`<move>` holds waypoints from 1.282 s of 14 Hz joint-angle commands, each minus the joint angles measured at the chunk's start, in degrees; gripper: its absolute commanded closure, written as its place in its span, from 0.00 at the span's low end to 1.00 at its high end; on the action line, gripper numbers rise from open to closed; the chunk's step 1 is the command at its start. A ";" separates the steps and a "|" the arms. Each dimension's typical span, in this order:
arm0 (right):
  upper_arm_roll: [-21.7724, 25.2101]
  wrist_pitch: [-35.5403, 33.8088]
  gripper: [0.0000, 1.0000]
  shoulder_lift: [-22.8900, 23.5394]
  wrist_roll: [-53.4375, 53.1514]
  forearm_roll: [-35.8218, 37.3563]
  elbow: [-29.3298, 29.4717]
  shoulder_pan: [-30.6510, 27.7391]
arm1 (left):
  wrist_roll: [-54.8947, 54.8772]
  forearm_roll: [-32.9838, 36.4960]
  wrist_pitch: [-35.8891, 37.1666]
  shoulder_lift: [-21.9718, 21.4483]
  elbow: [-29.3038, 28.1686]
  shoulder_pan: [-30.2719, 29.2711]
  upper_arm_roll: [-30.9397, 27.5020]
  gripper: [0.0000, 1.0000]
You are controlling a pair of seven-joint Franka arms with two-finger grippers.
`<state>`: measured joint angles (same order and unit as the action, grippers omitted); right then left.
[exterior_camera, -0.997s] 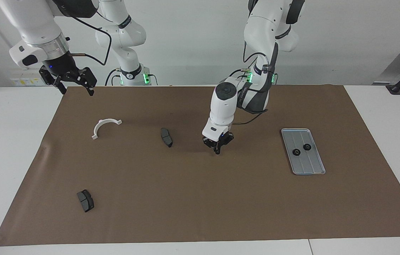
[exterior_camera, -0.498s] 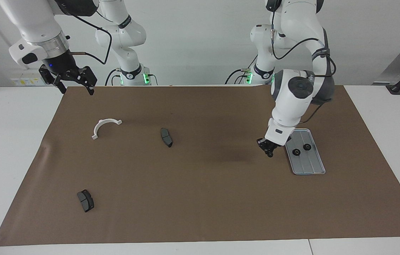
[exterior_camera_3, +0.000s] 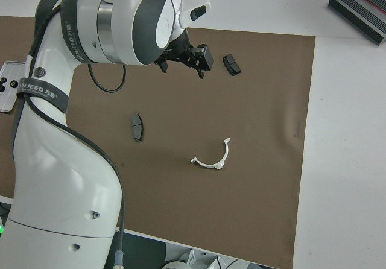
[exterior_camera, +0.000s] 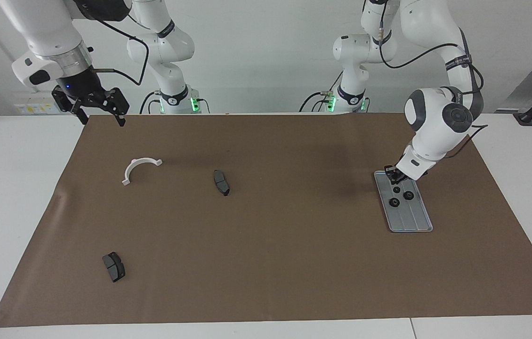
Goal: Pick bearing gear from pile to tray
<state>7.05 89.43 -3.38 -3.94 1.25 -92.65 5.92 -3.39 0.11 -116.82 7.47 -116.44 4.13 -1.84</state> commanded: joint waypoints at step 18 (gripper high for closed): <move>-0.37 -0.30 0.00 0.04 -0.45 -1.60 0.37 -0.29 | 1.63 -5.47 24.31 -1.05 26.32 -0.70 0.52 0.00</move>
<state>7.04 89.43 -3.38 -3.94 0.80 -92.65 6.08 -2.43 -4.52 -99.53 5.10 -97.30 3.60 -1.44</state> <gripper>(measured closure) 0.000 0.093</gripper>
